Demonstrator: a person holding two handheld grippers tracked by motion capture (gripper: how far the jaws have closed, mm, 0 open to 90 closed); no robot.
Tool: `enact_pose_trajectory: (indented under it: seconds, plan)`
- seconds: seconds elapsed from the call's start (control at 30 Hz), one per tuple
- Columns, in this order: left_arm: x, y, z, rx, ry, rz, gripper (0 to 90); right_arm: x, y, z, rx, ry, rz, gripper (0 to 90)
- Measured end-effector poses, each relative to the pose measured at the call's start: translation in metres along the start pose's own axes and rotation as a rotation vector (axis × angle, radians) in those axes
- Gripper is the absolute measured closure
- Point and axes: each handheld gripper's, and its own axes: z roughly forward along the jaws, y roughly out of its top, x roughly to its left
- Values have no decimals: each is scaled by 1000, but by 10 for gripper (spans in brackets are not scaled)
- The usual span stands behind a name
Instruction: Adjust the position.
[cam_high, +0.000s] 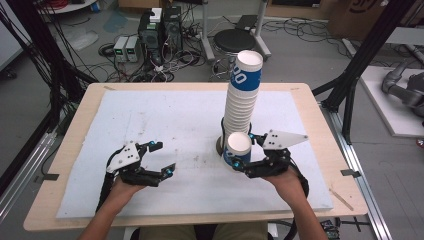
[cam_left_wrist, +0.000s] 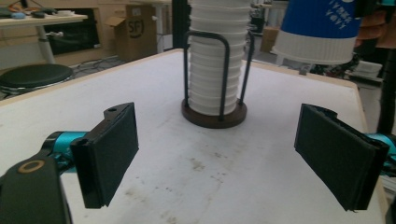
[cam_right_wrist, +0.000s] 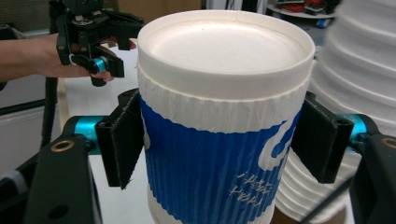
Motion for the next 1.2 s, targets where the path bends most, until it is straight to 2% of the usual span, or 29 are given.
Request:
enact_pose_trajectory:
  seconds: [0.07,0.3,0.67,0.97,1.07,1.2]
  plan:
    - [-4,1,4,3,-28,10,136,2,3,9,-4,25,0,254]
    - [-10,4,9,-3,-75,22,135,8,7,28,-10,78,-5,255]
    - [-21,8,20,-9,-180,40,133,15,11,47,-30,155,-10,255]
    - [-27,12,30,-34,-225,31,131,24,13,62,-18,204,-30,255]
    - [-29,12,35,-21,-245,40,131,25,13,64,-13,211,-32,255]
    - [-31,12,42,-13,-250,40,131,26,15,67,-17,222,-39,256]
